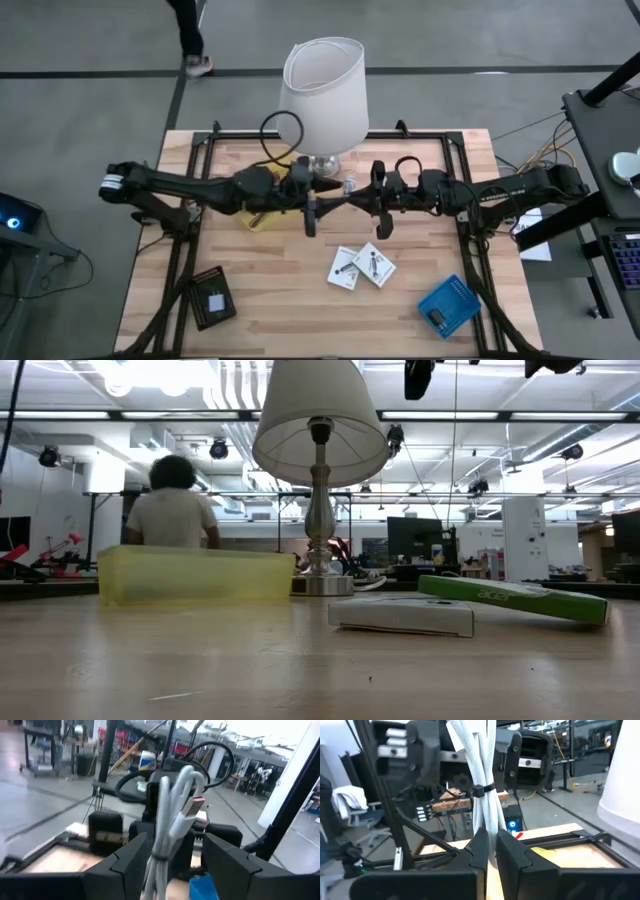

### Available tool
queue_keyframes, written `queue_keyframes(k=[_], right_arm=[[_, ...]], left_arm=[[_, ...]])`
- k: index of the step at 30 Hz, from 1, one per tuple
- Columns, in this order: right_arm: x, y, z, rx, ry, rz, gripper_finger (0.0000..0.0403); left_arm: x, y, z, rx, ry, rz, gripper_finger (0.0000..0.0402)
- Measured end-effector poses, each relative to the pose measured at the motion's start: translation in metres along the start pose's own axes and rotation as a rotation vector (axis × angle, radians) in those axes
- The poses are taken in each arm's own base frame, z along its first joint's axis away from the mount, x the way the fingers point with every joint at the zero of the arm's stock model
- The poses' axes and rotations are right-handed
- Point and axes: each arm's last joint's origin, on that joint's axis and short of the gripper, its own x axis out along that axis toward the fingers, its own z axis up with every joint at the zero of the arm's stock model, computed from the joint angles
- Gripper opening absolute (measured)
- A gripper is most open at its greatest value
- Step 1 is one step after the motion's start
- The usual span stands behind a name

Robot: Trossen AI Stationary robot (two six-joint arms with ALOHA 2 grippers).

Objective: Pick and place items into bin
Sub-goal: Put the white USB cable into the yellow bin

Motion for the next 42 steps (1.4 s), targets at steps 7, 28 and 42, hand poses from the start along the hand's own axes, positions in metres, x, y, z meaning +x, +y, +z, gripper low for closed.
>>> queue_keyframes(k=[7, 28, 42], right_arm=[[0.000, -0.001, 0.000, 0.017, 0.002, 0.000, 0.0013], [0.000, -0.001, -0.006, 0.089, 0.073, 0.005, 0.0024], [-0.008, -0.006, -0.037, 0.140, 0.432, -0.057, 0.0093]], left_arm=[[0.014, 0.000, -0.009, -0.005, -0.054, 0.015, 0.0175], [0.003, 0.017, -0.002, 0.071, 0.026, 0.142, 0.0024], [-0.086, 0.036, 0.008, 0.216, 0.500, 0.326, 0.0020]])
